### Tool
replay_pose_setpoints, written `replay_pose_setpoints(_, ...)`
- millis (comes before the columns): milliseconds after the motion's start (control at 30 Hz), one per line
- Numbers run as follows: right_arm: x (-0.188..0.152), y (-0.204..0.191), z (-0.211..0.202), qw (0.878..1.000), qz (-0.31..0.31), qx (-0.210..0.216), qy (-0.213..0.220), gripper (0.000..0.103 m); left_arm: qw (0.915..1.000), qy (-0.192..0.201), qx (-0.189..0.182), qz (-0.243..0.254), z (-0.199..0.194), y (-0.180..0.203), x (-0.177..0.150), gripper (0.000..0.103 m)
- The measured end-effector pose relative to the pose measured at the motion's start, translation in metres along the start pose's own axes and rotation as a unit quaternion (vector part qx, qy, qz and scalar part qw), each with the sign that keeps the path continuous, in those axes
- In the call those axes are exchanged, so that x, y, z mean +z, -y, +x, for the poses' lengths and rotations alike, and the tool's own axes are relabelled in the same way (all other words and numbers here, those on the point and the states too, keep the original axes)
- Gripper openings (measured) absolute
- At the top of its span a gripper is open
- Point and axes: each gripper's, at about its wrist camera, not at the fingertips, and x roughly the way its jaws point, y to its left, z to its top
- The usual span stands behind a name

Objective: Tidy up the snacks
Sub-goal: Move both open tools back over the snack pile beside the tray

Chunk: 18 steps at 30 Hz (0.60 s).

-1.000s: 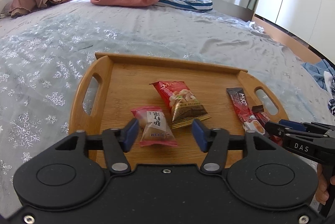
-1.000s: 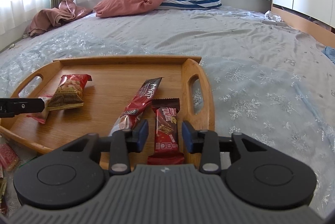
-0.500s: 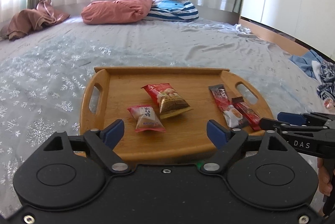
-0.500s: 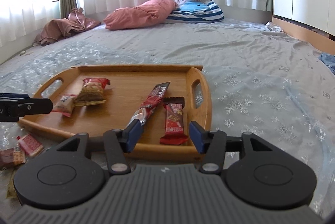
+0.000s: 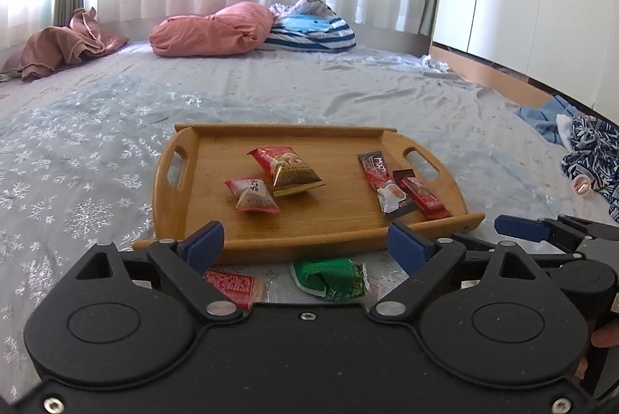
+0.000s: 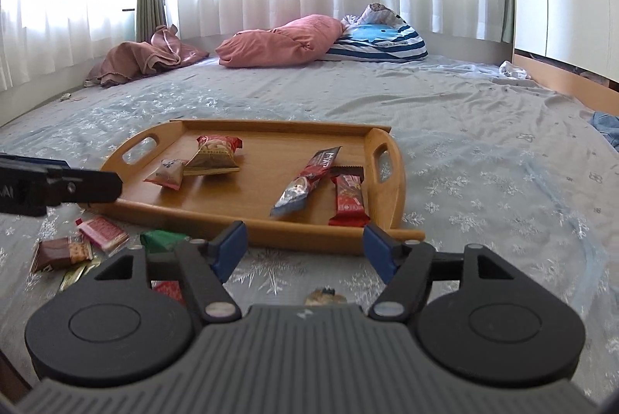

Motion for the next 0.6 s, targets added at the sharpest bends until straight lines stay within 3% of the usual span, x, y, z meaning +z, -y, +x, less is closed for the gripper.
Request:
replay_pose_setpoints(200, -0.009, -0.002, -0.013, 1.000, -0.004, -0.004, 0.005, 0.082, 0.9988, -0.020, 0.002, -0.045, -0.010, -0.009, -0.012, 0.092)
replay_pose_setpoints(600, -0.032, -0.016, -0.029, 1.000, -0.011, 0.005, -0.001, 0.086, 0.9961, -0.047, 0.047, -0.059, -0.008, -0.017, -0.041, 0.092)
